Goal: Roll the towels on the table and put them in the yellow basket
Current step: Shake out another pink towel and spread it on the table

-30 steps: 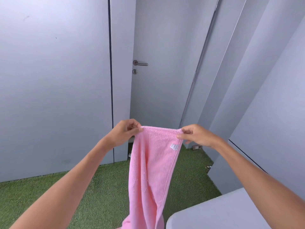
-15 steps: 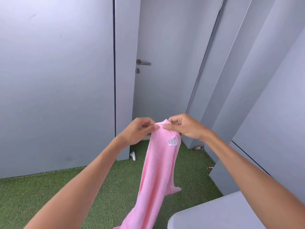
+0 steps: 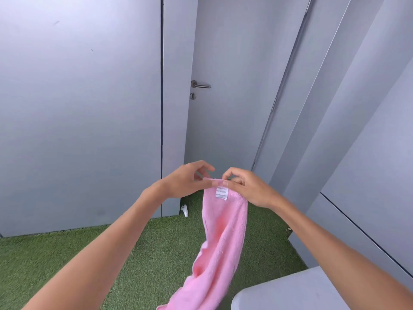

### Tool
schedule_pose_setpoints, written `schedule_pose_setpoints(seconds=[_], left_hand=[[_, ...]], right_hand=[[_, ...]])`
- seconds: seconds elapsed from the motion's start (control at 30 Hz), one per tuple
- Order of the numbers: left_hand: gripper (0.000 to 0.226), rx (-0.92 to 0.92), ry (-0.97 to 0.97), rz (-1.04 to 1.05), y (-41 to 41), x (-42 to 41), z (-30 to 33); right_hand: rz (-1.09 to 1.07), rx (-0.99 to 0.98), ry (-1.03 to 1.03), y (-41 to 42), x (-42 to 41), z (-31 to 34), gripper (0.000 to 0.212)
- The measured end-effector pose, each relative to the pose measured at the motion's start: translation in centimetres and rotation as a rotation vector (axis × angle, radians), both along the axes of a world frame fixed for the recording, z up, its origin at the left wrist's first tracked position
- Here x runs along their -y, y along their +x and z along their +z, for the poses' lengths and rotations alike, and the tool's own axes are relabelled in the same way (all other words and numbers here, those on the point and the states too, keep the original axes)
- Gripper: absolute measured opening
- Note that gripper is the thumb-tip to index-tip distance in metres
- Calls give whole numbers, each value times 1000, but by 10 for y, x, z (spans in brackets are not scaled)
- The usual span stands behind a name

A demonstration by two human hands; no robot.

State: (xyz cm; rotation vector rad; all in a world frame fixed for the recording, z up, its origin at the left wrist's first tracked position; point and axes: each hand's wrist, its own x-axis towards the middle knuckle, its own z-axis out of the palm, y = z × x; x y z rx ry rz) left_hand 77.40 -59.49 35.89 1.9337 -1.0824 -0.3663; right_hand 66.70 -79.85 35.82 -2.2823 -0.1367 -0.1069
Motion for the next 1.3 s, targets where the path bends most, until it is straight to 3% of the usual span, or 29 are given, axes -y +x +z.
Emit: schedule_pose_setpoints(seconds=[0.1, 0.17, 0.3, 0.4, 0.57, 0.63, 0.73, 0.8, 0.93, 1.07, 1.2, 1.3], left_hand=[[21, 227, 19, 9, -2, 10, 4], [22, 309, -4, 21, -4, 11, 6], [15, 390, -43, 86, 0, 5, 14], [15, 364, -48, 249, 21, -15, 18], [11, 435, 86, 447, 32, -32, 4], [11, 427, 126, 356, 20, -21, 3], [44, 371, 56, 79, -5, 1, -1], [37, 359, -20, -18, -16, 11, -6], [6, 301, -78, 44, -13, 13, -10], [9, 430, 18, 70, -10, 12, -4], [6, 365, -33, 308, 7, -10, 8], [8, 314, 13, 409, 15, -27, 4]], right_hand=[[27, 24, -7, 7, -3, 8, 19], [21, -11, 46, 7, 1, 6, 24], [41, -238, 193, -5, 13, -22, 39], [-64, -288, 123, -24, 35, -44, 34], [-257, -101, 43, -31, 61, -42, 21], [-225, 12, -22, -19, 49, -31, 15], [-97, 102, -210, -5, 18, -10, 13], [-28, 122, -292, -1, 3, 2, 15], [-70, 101, -183, -3, 6, 0, 25], [-64, -22, -29, -14, 7, -20, 36], [-133, -146, -78, -35, 37, -44, 55], [-229, -138, -81, -48, 61, -61, 56]])
